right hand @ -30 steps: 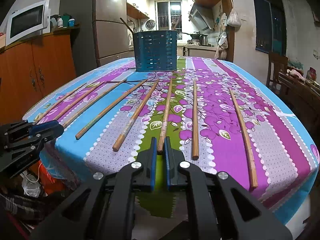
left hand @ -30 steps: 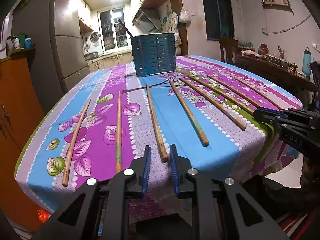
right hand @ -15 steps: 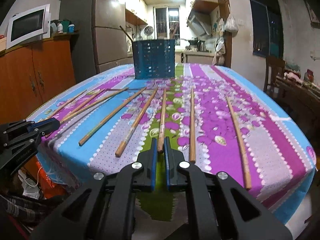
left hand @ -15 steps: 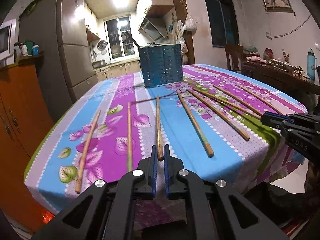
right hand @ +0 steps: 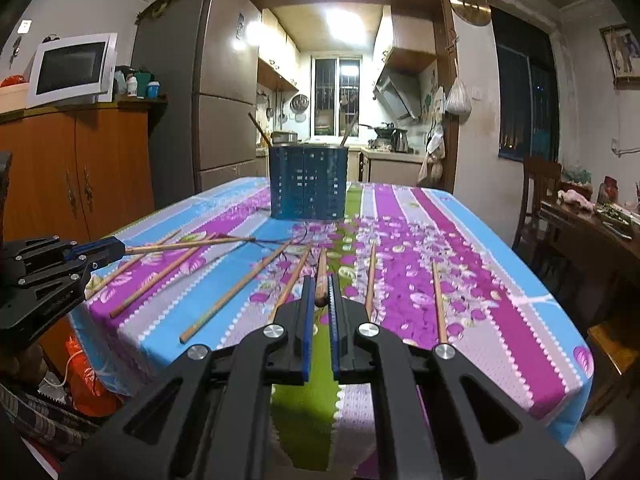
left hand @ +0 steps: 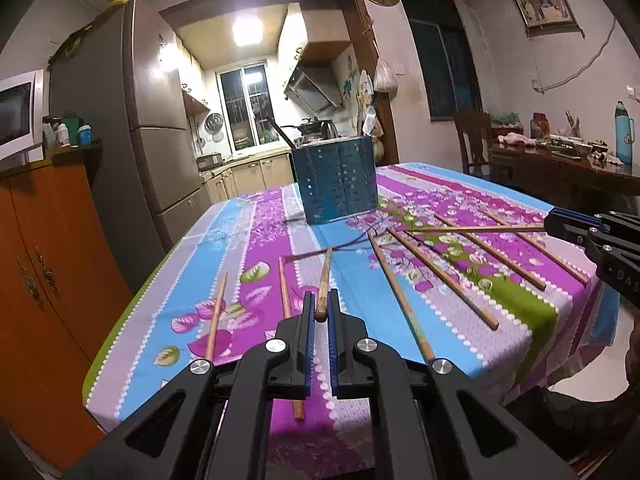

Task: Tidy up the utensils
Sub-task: 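Lift the chopsticks with both tools and carry them over the blue holder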

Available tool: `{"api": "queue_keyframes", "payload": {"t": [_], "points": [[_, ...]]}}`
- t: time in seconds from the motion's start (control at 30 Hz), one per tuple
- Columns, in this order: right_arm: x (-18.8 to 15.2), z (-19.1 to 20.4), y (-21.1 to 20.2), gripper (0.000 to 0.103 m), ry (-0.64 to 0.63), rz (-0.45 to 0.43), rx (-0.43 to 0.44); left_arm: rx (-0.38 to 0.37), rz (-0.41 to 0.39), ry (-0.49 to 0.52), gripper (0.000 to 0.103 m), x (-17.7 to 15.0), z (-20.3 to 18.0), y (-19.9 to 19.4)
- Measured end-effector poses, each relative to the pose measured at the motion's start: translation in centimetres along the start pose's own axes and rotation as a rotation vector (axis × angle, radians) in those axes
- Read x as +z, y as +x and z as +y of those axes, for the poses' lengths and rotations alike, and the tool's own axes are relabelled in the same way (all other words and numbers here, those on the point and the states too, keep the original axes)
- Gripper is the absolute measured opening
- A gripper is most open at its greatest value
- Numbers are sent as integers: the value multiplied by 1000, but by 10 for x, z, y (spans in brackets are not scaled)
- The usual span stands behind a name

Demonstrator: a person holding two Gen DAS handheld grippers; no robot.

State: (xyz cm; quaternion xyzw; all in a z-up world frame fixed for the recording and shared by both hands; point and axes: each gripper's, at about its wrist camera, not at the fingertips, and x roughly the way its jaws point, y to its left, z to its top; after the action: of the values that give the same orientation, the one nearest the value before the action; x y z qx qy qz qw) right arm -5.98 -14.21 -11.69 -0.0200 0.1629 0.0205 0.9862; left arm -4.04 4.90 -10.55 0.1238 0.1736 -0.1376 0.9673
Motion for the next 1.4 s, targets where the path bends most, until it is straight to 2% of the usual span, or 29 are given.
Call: {"api": "queue_keyframes", "payload": {"t": [0.33,0.5,0.67,0.8,0.9,1.07,1.4], "points": [[23,1,-19,5,-33,-81,-10,-13,-35,-47,7,24,9,-13],[41,0,-24,5,-61,-119,25,-40,-82,-80,7,49,22,-21],[72,-15,1,5,-39,-104,81,-19,-104,-54,7,80,32,0],[102,-28,15,5,-11,-93,110,-40,-106,-51,7,107,40,17],[118,-28,18,5,-46,-118,97,-47,-126,-40,7,125,42,24],[133,-27,30,5,-76,-126,99,-67,-138,-39,7,147,48,42],[160,-41,54,5,-23,-117,141,-109,-111,-70,7,180,60,73]]}}
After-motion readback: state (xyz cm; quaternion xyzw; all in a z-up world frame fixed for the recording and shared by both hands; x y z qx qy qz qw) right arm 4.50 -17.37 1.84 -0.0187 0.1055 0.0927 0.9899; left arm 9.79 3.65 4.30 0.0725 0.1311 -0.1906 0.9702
